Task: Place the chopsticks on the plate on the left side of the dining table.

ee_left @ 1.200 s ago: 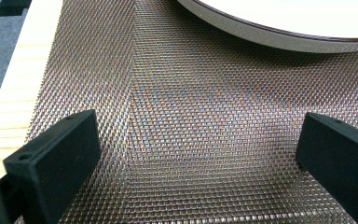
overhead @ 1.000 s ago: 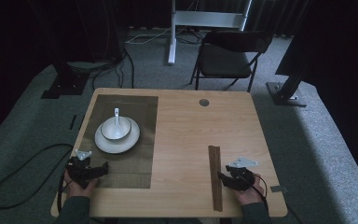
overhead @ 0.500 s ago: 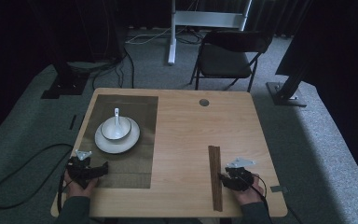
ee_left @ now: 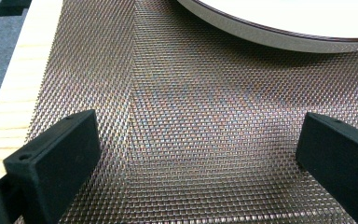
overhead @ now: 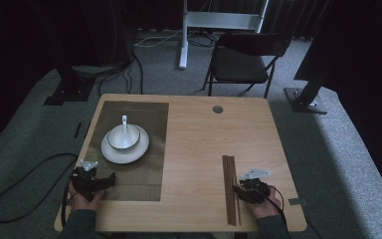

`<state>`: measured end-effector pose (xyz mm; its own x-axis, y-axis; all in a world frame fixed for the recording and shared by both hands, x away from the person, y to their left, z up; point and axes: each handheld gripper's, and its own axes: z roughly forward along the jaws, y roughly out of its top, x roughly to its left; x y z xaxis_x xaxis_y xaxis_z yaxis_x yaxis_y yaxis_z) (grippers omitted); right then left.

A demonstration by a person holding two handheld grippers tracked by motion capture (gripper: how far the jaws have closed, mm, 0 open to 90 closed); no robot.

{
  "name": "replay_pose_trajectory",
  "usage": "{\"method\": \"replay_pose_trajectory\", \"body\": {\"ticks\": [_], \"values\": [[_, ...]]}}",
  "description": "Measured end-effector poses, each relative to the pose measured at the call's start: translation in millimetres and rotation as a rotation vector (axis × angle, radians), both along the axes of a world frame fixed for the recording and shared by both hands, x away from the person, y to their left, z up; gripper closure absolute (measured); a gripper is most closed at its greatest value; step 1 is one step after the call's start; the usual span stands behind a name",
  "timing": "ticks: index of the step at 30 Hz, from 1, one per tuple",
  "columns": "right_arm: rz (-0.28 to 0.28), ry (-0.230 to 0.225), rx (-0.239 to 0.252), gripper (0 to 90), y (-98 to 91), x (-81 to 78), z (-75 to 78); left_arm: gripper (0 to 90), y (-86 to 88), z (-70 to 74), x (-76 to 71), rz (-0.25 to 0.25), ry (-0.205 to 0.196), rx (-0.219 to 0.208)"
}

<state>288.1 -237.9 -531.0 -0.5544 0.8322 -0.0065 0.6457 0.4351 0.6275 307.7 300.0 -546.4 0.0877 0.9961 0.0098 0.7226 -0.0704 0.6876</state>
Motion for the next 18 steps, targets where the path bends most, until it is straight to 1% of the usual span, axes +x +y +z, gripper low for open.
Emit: {"method": "replay_pose_trajectory", "body": {"ticks": [4, 6, 9, 11, 12, 15, 18], "values": [[-0.010, 0.004, -0.003, 64.9, -0.9, 0.4, 0.1, 0.1, 0.0, 0.0, 0.0, 0.000, 0.000, 0.000], [-0.033, 0.005, 0.000, 67.9, -3.4, 1.1, 0.0, 0.1, 0.0, 0.0, 0.0, 0.000, 0.000, 0.000], [-0.049, 0.008, 0.005, 71.9, -6.1, 1.8, 0.1, 0.1, 0.0, 0.0, 0.0, 0.000, 0.000, 0.000], [-0.051, 0.008, 0.004, 73.1, -6.8, 2.1, 0.2, 0.1, 0.0, 0.0, 0.0, 0.000, 0.000, 0.000], [-0.067, 0.010, 0.005, 73.7, -7.3, 2.8, 0.3, 0.1, 0.0, 0.0, 0.0, 0.000, 0.000, 0.000], [-0.088, 0.009, 0.014, 73.5, -8.5, 5.2, 0.0, 0.1, 0.0, 0.0, 0.0, 0.000, 0.000, 0.000], [-0.093, 0.010, 0.016, 73.4, -9.0, 6.1, 0.0, 0.1, 0.0, 0.0, 0.0, 0.000, 0.000, 0.000]]}}
